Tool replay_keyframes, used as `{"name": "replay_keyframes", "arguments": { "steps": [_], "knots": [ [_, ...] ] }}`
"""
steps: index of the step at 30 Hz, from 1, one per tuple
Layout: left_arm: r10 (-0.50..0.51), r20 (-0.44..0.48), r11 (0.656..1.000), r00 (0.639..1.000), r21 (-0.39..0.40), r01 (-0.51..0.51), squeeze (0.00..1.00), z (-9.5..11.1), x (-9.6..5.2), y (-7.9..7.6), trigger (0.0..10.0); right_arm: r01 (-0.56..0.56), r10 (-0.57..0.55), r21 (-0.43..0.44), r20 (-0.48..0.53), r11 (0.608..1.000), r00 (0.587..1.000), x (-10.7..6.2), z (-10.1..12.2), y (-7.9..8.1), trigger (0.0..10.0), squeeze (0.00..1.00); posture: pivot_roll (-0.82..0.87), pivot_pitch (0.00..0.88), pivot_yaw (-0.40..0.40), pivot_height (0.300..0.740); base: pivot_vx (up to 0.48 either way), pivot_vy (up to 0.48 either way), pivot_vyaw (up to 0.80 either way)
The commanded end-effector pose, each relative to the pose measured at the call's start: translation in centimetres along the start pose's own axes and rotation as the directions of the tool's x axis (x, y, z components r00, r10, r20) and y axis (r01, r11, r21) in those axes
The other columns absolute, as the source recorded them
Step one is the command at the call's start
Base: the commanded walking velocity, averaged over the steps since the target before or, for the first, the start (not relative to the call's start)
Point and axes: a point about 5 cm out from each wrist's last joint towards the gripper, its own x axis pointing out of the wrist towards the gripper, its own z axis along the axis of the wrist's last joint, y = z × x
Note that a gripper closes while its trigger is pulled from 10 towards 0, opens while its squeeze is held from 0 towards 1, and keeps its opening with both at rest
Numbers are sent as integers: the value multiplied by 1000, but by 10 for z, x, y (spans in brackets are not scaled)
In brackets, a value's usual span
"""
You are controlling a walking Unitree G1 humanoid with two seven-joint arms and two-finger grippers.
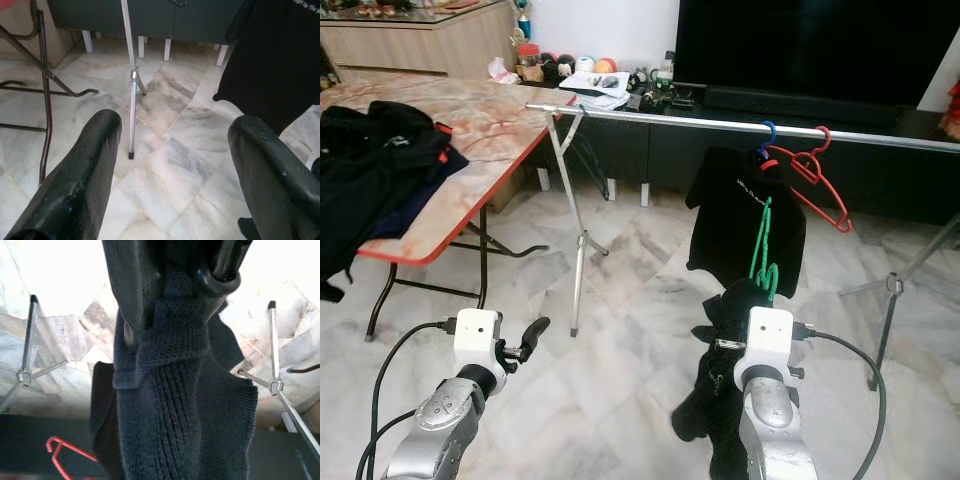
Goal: Hang hanger
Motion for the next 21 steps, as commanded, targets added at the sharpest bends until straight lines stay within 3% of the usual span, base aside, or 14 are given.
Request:
{"name": "replay_keyframes", "arguments": {
  "steps": [1, 13, 17, 21],
  "knots": [
    [13, -12, 1000, 1000, 3, -13, 0, -3, -2, 2, 10000, 8, -8, -7, 23, 1000, 1000, 2, 7, -2, 10000, 0, 59, 0, 10, 740, -300, 0, 0],
    [-20, 0, 1000, 1000, 2, 20, 0, 0, -2, 1, 10000, 14, -14, 0, 13, 1000, 1000, 4, 8, -2, 10000, 0, 68, 0, 9, 740, -46, 0, 0],
    [-114, -25, 993, 993, 29, 115, 0, 0, -2, -3, 10000, 3, -5, -36, -41, 999, 999, 9, 6, -4, 10000, 0, 72, 0, 9, 740, 0, 0, 0],
    [-268, -105, 953, 958, 116, 279, 0, -4, -4, -9, 10000, -165, 150, -139, -106, 976, 983, 18, 10, 2, 10000, 0, 75, 0, 6, 740, 0, 0, 0]
  ]
}}
